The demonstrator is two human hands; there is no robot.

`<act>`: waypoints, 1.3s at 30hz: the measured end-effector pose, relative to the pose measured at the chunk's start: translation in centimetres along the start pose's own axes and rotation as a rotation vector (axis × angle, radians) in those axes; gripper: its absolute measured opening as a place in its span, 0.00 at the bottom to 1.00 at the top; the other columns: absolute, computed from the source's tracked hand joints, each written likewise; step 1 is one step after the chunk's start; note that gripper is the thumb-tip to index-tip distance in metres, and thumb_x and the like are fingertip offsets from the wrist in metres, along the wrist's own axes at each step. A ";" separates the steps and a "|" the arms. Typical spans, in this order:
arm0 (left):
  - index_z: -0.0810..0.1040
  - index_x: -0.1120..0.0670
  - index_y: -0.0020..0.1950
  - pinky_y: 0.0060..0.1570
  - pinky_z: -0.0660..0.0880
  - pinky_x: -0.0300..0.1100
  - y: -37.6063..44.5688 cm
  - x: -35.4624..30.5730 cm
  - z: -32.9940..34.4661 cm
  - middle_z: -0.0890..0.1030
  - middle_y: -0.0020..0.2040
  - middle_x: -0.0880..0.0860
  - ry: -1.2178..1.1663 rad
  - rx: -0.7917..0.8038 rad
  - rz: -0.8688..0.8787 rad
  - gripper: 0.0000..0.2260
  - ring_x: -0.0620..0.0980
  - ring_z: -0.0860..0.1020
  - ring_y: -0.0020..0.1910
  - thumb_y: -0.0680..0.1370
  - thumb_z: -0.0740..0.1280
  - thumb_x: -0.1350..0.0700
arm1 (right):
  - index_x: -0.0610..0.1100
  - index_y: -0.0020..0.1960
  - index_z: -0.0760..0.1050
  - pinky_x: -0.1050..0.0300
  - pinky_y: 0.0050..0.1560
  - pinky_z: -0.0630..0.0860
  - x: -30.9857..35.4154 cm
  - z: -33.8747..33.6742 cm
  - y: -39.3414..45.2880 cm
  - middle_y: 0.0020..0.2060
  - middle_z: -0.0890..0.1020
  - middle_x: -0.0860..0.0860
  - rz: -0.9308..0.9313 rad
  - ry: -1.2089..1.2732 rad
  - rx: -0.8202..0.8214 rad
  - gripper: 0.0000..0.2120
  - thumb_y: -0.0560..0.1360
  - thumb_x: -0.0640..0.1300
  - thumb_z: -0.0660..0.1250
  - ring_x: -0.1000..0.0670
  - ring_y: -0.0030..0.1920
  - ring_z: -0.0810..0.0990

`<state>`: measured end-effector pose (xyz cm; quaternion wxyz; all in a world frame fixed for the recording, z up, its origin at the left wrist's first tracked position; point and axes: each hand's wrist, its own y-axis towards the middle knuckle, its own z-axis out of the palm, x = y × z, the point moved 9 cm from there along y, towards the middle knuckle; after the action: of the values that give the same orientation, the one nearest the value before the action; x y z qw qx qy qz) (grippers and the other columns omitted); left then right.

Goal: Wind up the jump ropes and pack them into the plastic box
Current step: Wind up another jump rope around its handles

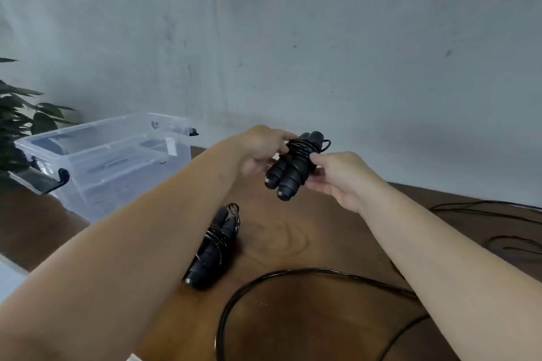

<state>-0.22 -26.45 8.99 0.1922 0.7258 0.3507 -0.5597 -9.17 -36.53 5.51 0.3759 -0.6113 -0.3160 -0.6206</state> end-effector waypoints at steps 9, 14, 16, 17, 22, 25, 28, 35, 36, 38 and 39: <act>0.74 0.50 0.66 0.62 0.73 0.49 -3.1 3.2 -9.6 0.80 0.61 0.61 0.106 -0.147 -0.042 0.22 0.55 0.77 0.54 0.77 0.60 0.70 | 0.36 0.57 0.76 0.54 0.51 0.81 -1.7 10.2 0.9 0.42 0.80 0.46 0.048 0.091 0.186 0.10 0.79 0.41 0.67 0.51 0.39 0.80; 0.75 0.53 0.66 0.56 0.75 0.44 -4.9 5.0 -14.5 0.80 0.59 0.58 0.166 -0.254 -0.060 0.20 0.54 0.77 0.53 0.77 0.62 0.70 | 0.38 0.56 0.77 0.58 0.42 0.83 -2.5 14.8 1.6 0.45 0.82 0.46 0.068 0.054 0.230 0.10 0.77 0.41 0.70 0.50 0.37 0.82; 0.77 0.52 0.64 0.59 0.76 0.46 -5.6 5.7 -16.4 0.80 0.59 0.54 0.238 -0.311 -0.053 0.21 0.54 0.77 0.58 0.76 0.62 0.70 | 0.38 0.54 0.77 0.57 0.44 0.83 -3.2 16.7 1.9 0.45 0.83 0.45 0.060 -0.010 0.228 0.10 0.75 0.41 0.72 0.49 0.38 0.83; 0.78 0.52 0.64 0.60 0.75 0.46 -6.0 6.0 -17.2 0.79 0.60 0.53 0.292 -0.336 -0.052 0.21 0.54 0.76 0.60 0.75 0.62 0.70 | 0.37 0.53 0.77 0.56 0.44 0.83 -3.7 17.8 2.0 0.45 0.84 0.43 0.066 -0.027 0.230 0.10 0.75 0.41 0.73 0.48 0.38 0.84; 0.74 0.53 0.69 0.62 0.73 0.45 -7.5 7.8 -19.4 0.76 0.66 0.56 0.558 -0.451 -0.072 0.23 0.55 0.74 0.63 0.77 0.58 0.68 | 0.37 0.49 0.76 0.59 0.37 0.83 -6.0 22.2 2.5 0.46 0.84 0.40 0.100 -0.050 0.253 0.07 0.75 0.38 0.71 0.45 0.39 0.86; 0.73 0.52 0.70 0.63 0.71 0.43 -7.7 9.2 -20.1 0.75 0.68 0.55 0.659 -0.477 -0.079 0.23 0.55 0.74 0.64 0.77 0.58 0.67 | 0.36 0.50 0.75 0.55 0.43 0.84 -7.2 23.3 3.0 0.47 0.84 0.39 0.123 -0.100 0.251 0.08 0.74 0.37 0.72 0.45 0.41 0.86; 0.72 0.51 0.71 0.62 0.70 0.41 -7.5 10.8 -20.0 0.74 0.69 0.53 0.693 -0.457 -0.087 0.23 0.53 0.74 0.65 0.78 0.59 0.66 | 0.34 0.53 0.76 0.48 0.49 0.83 -8.3 23.7 3.3 0.44 0.85 0.38 0.134 -0.185 0.238 0.11 0.73 0.38 0.72 0.44 0.41 0.87; 0.71 0.51 0.71 0.57 0.71 0.39 -7.0 13.2 -21.2 0.76 0.67 0.52 0.641 -0.494 -0.081 0.22 0.52 0.75 0.61 0.78 0.59 0.64 | 0.37 0.50 0.77 0.64 0.32 0.77 -7.9 23.8 3.9 0.32 0.83 0.44 0.081 -0.385 0.188 0.08 0.76 0.41 0.70 0.53 0.24 0.78; 0.71 0.51 0.71 0.57 0.70 0.39 -7.0 13.3 -21.4 0.75 0.67 0.52 0.642 -0.502 -0.083 0.21 0.52 0.75 0.62 0.79 0.59 0.63 | 0.36 0.51 0.78 0.64 0.32 0.77 -7.8 23.9 4.0 0.32 0.83 0.44 0.066 -0.402 0.185 0.09 0.76 0.42 0.70 0.53 0.24 0.78; 0.72 0.51 0.71 0.60 0.70 0.40 -6.9 13.2 -21.7 0.75 0.68 0.52 0.632 -0.525 -0.069 0.19 0.52 0.74 0.64 0.80 0.61 0.60 | 0.36 0.49 0.78 0.61 0.37 0.79 -7.6 23.9 4.1 0.32 0.83 0.44 0.033 -0.457 0.173 0.09 0.77 0.43 0.69 0.52 0.25 0.79; 0.73 0.51 0.70 0.60 0.70 0.41 -6.9 13.1 -21.7 0.75 0.68 0.52 0.628 -0.535 -0.058 0.18 0.52 0.74 0.63 0.80 0.61 0.58 | 0.36 0.48 0.79 0.59 0.40 0.80 -7.6 23.9 4.2 0.32 0.84 0.44 0.022 -0.487 0.170 0.09 0.76 0.43 0.69 0.51 0.25 0.79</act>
<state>11.17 -3.30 3.88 0.2419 0.7755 0.5459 -0.2050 6.60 -17.72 -1.04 0.3455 -0.7125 -0.4413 -0.4222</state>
